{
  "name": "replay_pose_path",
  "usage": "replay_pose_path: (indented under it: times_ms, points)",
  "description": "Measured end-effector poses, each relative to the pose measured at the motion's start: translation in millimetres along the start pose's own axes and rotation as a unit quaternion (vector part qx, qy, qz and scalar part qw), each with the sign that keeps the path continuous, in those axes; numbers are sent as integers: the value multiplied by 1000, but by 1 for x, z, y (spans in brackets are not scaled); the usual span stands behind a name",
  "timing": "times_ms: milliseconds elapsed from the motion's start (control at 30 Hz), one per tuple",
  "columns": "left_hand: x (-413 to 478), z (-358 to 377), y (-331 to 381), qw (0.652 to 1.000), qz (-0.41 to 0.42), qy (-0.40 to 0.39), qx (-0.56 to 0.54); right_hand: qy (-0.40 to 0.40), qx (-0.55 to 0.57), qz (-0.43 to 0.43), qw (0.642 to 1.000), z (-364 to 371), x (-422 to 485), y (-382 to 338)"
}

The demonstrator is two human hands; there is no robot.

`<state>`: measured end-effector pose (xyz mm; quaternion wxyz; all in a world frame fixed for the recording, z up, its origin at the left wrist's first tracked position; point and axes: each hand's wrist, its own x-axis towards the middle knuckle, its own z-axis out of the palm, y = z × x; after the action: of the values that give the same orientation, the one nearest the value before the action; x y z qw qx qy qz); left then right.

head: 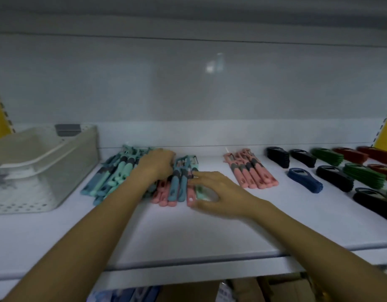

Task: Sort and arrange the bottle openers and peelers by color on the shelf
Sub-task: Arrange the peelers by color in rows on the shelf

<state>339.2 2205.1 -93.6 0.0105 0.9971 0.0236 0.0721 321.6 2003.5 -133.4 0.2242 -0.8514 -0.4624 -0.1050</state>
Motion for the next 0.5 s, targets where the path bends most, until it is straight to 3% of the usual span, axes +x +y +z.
replay_pose_path:
  times_ms: [100, 200, 333, 500]
  points:
    - [-12, 8, -26, 999, 20, -7, -30, -59, -54, -26, 996, 18, 15, -11]
    - [-17, 10, -38, 999, 19, 12, -41, -20, -54, 3, 998, 29, 13, -5]
    - [-20, 10, -37, 1000, 12, -24, 5, 18, -23, 57, 998, 29, 5, 1]
    - [-18, 16, -31, 999, -27, 14, 17, 71, -16, 43, 996, 31, 6, 0]
